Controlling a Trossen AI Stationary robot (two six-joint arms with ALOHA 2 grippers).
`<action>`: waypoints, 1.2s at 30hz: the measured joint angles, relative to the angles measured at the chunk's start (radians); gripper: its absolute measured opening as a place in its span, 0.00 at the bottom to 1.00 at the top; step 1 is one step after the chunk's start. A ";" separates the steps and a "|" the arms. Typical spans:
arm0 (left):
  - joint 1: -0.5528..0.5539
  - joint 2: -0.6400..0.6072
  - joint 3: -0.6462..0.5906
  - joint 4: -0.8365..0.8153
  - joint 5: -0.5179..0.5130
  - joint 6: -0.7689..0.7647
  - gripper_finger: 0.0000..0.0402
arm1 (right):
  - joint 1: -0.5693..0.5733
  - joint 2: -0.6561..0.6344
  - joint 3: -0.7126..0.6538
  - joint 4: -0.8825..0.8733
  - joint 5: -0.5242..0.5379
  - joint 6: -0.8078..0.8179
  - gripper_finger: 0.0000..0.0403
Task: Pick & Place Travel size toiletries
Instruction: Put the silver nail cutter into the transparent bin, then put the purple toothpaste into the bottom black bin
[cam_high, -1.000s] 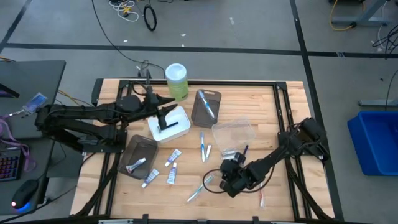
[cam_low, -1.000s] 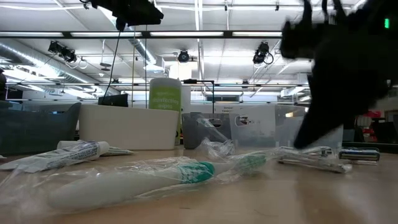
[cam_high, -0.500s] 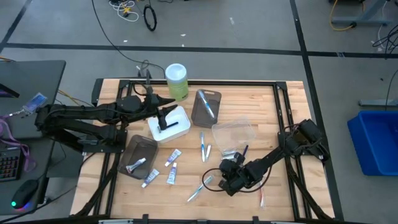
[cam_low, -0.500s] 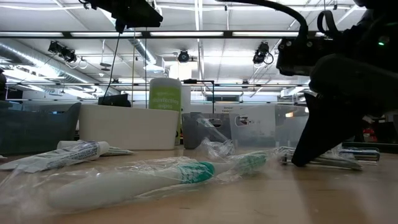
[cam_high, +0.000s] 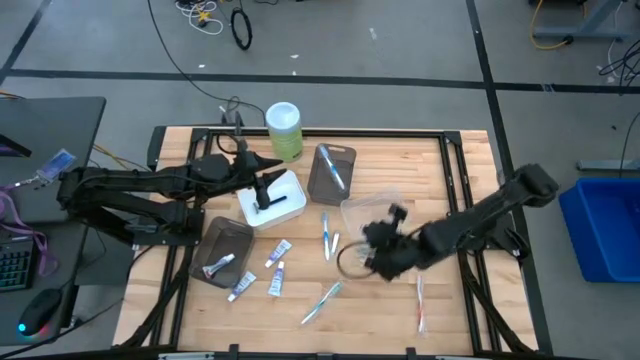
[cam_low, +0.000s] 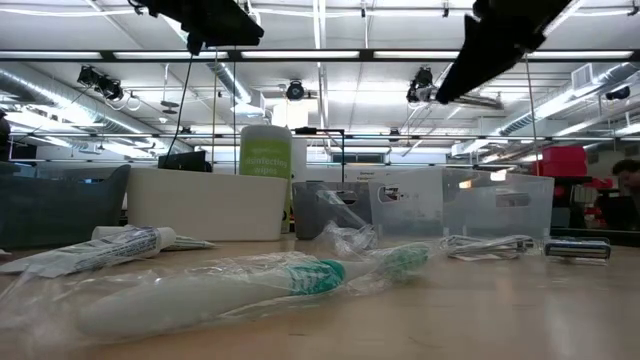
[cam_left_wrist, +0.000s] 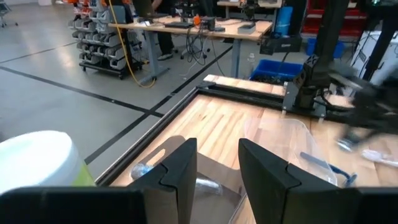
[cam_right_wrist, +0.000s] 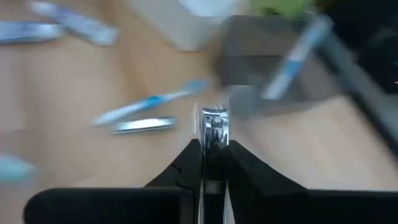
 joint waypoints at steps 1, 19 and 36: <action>0.000 0.008 0.001 0.005 -0.001 0.000 0.32 | -0.032 -0.023 -0.009 -0.038 0.000 -0.014 0.14; -0.015 0.126 0.000 0.001 0.002 -0.014 0.32 | -0.502 -0.060 -0.268 0.161 -0.468 -0.401 0.38; -0.014 0.130 0.000 -0.002 0.045 -0.043 0.32 | -0.479 -0.063 -0.090 0.362 -0.436 -0.494 0.46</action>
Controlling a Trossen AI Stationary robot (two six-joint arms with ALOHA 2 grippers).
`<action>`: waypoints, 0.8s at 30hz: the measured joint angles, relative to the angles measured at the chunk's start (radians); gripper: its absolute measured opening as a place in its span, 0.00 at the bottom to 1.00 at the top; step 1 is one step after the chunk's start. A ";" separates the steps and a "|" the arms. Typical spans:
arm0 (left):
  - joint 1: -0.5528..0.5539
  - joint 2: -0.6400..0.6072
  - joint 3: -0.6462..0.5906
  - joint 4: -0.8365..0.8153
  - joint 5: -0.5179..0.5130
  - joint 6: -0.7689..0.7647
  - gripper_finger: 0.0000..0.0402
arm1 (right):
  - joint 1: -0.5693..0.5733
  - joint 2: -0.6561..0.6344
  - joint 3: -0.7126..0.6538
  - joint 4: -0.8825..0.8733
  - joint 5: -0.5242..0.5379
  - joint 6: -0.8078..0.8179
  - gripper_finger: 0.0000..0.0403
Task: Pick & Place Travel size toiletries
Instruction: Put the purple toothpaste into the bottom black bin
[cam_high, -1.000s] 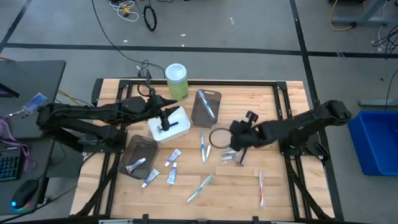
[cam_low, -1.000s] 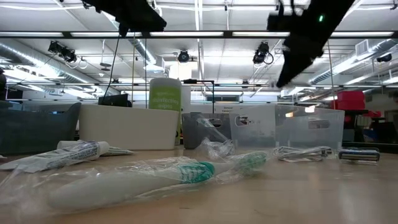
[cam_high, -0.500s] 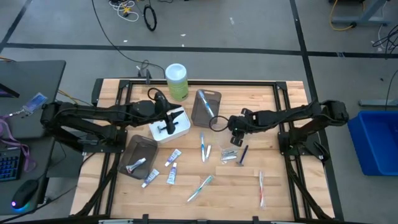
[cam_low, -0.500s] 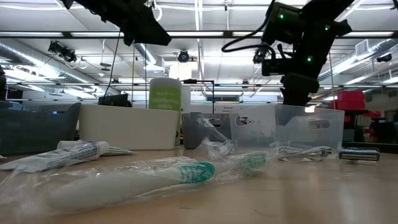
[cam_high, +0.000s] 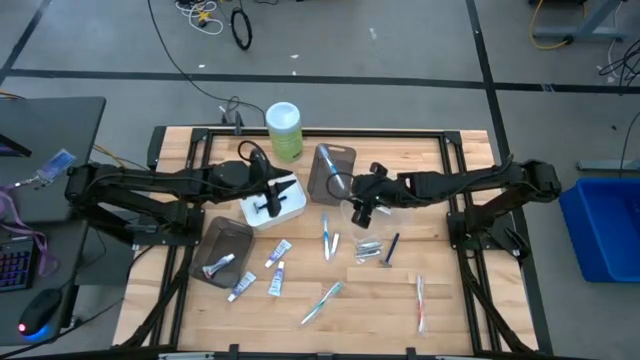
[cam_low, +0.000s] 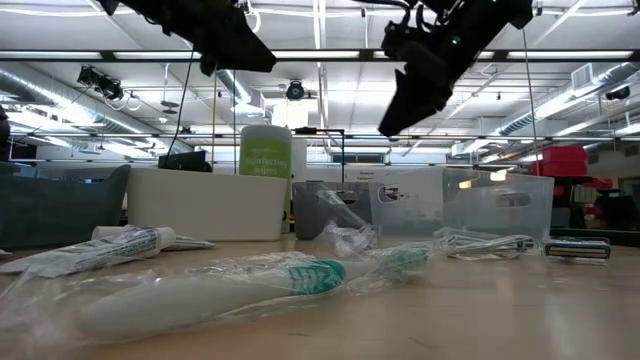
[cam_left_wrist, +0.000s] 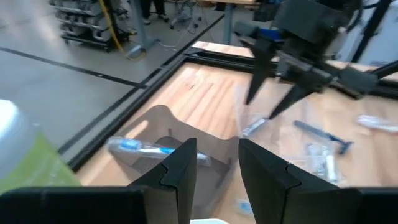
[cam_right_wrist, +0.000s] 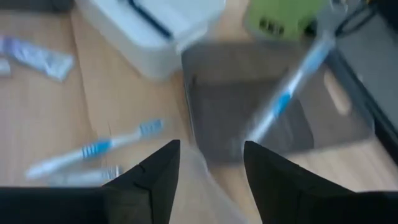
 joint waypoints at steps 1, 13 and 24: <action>0.000 0.000 0.000 0.001 0.012 -0.012 0.32 | 0.000 0.000 -0.003 0.027 0.000 -0.006 0.46; 0.000 0.000 0.000 0.018 0.168 -0.170 0.32 | 0.001 0.000 -0.016 0.108 -0.035 -0.006 0.44; 0.000 0.000 0.000 0.020 0.165 -0.182 0.32 | 0.001 0.001 -0.017 0.107 -0.051 -0.026 0.43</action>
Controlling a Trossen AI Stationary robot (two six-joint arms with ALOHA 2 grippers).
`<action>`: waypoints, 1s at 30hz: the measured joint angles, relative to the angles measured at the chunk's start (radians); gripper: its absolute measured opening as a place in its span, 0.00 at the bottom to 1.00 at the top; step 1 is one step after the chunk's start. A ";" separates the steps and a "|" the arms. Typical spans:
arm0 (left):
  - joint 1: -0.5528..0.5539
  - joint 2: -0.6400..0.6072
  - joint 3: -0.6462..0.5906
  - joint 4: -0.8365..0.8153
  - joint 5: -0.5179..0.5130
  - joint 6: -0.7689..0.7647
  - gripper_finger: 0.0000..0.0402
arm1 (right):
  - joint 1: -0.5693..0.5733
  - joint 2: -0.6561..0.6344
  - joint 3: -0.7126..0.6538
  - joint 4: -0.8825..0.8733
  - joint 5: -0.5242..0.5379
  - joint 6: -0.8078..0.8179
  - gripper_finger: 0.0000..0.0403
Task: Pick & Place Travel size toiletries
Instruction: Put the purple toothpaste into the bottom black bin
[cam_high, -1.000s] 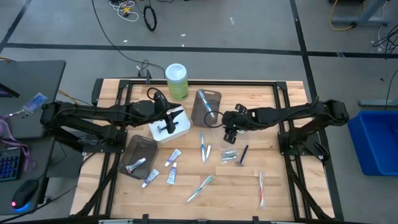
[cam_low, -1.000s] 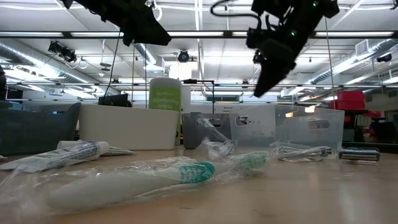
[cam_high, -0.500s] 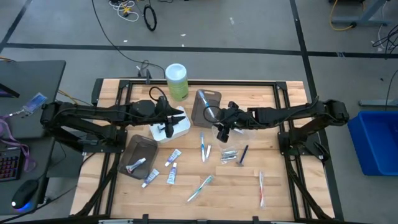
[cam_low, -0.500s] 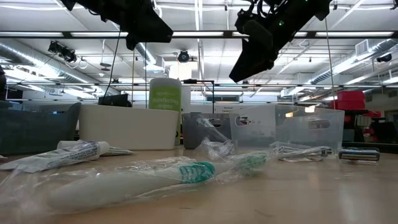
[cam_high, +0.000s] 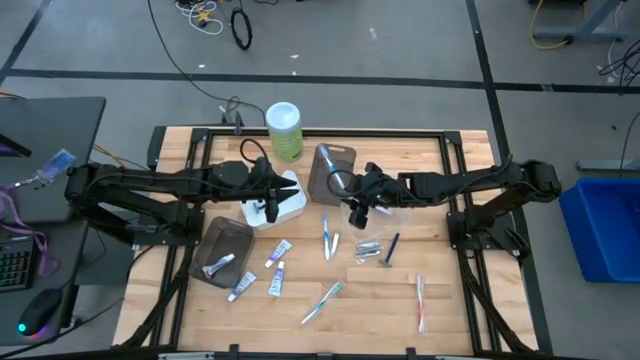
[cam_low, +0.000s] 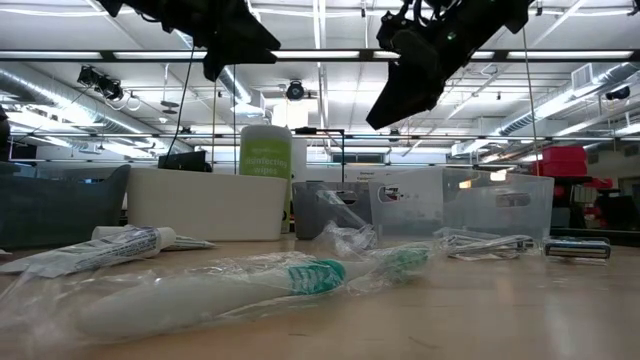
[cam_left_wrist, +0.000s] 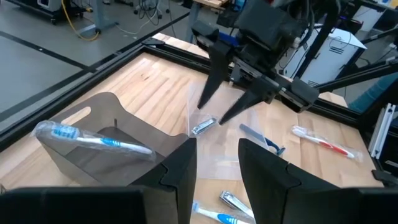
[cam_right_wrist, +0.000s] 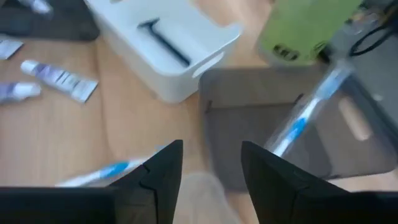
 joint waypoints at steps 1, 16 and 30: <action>0.001 0.000 0.000 0.002 -0.001 -0.003 0.32 | 0.000 0.000 0.000 -0.011 -0.019 0.000 0.42; -0.097 0.050 0.002 0.002 -0.034 -0.003 0.32 | 0.002 0.000 0.000 -0.031 -0.107 -0.053 0.40; -0.370 0.246 0.000 -0.183 -0.019 -0.023 0.32 | 0.005 0.000 0.000 -0.008 -0.108 -0.022 0.40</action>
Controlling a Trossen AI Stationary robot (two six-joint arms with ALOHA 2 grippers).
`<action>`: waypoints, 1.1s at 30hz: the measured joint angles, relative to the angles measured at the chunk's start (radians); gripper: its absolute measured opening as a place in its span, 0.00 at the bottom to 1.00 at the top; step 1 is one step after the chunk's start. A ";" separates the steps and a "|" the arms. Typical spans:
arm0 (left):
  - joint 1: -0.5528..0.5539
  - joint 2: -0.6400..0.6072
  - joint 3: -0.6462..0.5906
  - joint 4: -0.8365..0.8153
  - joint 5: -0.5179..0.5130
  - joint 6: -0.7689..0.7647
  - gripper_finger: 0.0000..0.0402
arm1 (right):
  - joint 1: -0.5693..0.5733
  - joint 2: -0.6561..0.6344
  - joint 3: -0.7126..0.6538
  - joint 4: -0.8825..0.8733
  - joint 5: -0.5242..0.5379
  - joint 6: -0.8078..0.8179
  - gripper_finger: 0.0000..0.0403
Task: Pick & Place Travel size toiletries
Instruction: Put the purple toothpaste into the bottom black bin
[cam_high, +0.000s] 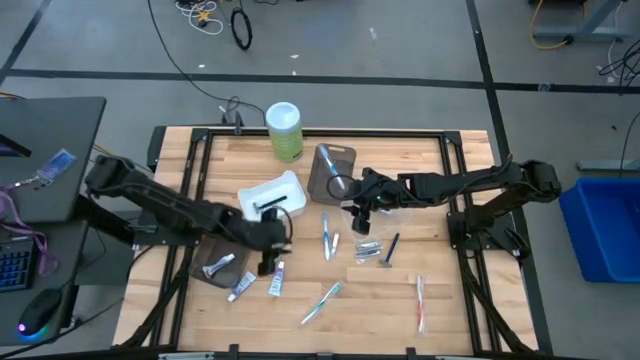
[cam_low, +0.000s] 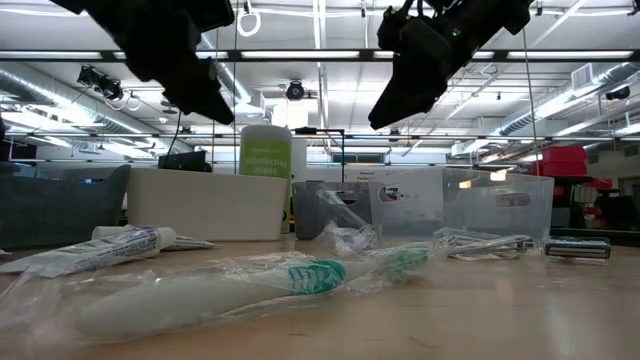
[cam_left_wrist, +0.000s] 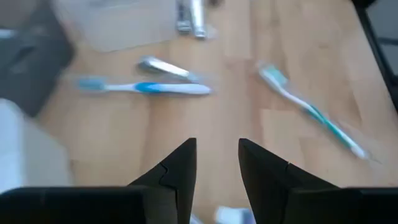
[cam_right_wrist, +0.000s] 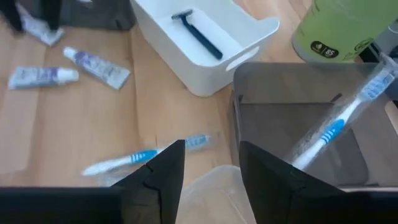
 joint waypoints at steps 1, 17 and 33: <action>-0.017 0.015 0.001 0.009 -0.009 -0.007 0.32 | 0.002 0.000 0.000 0.004 -0.002 0.017 0.39; -0.078 0.191 0.000 -0.196 -0.031 -0.408 0.32 | 0.078 0.014 0.000 0.078 -0.032 0.067 0.38; -0.075 0.262 0.033 -0.245 0.008 -0.373 0.26 | 0.078 0.014 0.000 0.083 -0.032 0.065 0.37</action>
